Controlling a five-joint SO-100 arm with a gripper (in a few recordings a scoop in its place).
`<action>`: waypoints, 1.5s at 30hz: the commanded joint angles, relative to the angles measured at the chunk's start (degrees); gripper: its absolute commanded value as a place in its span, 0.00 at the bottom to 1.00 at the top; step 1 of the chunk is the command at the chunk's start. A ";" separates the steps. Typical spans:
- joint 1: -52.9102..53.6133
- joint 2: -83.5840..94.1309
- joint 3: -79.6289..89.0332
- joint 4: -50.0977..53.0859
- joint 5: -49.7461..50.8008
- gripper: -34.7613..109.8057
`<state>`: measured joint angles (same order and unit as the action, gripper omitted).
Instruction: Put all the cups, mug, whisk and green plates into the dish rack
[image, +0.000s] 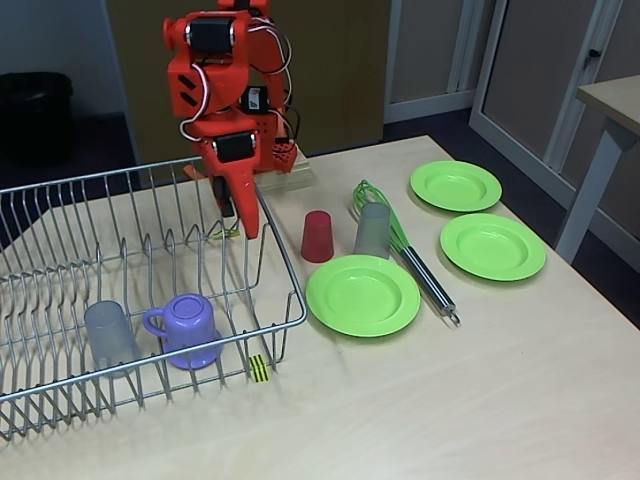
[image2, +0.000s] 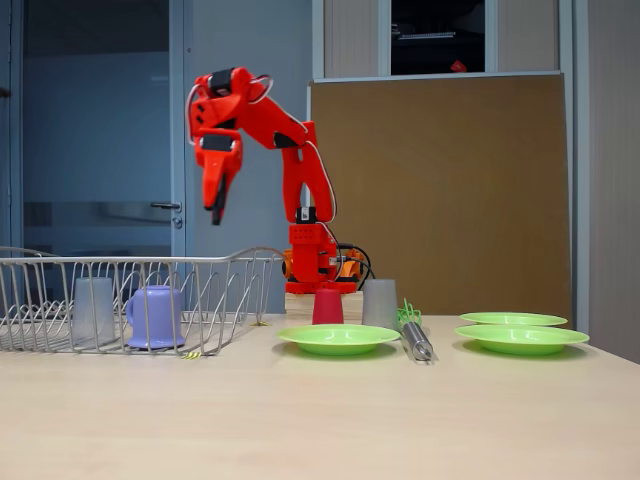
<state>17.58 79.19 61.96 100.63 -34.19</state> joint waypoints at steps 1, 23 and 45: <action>-4.66 8.88 5.62 1.41 5.89 0.48; -29.44 37.27 60.38 -17.67 50.80 0.48; -39.37 41.40 75.23 -32.87 80.33 0.49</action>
<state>-20.39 118.39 135.79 67.68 43.42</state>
